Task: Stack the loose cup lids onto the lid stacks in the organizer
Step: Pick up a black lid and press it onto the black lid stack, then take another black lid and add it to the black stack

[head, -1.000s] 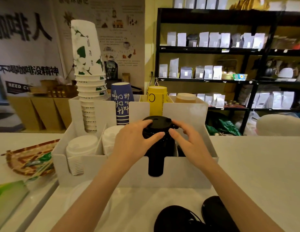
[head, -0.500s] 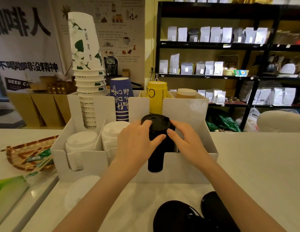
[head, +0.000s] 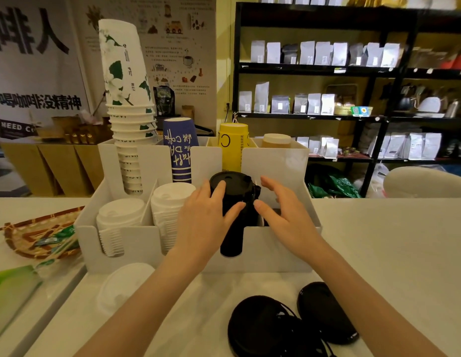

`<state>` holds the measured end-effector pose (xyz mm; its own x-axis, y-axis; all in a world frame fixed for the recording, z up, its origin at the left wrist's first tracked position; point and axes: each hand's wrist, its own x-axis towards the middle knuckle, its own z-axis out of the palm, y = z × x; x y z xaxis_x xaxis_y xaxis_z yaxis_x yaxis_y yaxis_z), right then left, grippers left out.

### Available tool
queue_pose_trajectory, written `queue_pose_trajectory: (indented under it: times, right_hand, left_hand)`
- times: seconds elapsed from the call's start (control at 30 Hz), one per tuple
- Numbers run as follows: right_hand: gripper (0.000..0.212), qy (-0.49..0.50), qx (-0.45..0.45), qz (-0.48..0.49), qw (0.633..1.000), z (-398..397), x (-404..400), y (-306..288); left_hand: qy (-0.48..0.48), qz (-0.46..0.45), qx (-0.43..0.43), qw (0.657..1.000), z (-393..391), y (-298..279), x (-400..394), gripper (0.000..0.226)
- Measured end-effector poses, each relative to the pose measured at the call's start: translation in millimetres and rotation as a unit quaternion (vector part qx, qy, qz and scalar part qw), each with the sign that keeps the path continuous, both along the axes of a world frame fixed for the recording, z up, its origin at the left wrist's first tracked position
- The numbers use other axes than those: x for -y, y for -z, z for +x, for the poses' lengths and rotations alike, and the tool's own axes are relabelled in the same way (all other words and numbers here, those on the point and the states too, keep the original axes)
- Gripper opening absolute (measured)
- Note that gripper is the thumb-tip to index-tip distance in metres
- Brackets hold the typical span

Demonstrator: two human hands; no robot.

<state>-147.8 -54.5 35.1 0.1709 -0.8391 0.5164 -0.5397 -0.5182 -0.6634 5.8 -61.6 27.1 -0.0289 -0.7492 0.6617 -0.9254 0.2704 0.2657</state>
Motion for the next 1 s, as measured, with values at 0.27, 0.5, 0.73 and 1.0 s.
queue_pose_trajectory:
  times: [0.27,0.5,0.73,1.0]
  right_hand:
    - [0.048,-0.054,-0.116,0.044,0.991,-35.0,-82.8,40.3]
    - [0.071,-0.060,-0.200,0.162,0.965,-42.2,-108.3,65.4]
    - [0.069,-0.043,-0.200,0.145,0.968,-43.0,-102.9,80.8]
    - [0.073,-0.040,-0.181,0.128,0.974,-44.9,-107.6,86.0]
  left_hand:
    - [0.057,0.046,-0.041,0.996,6.1,2.9,-6.2,0.062]
    - [0.079,0.064,-0.013,0.995,5.1,11.2,-26.5,0.069]
    - [0.254,0.143,-0.034,0.956,13.7,49.9,-83.2,0.068]
    - [0.300,0.334,-0.027,0.893,13.4,75.6,-107.1,0.083]
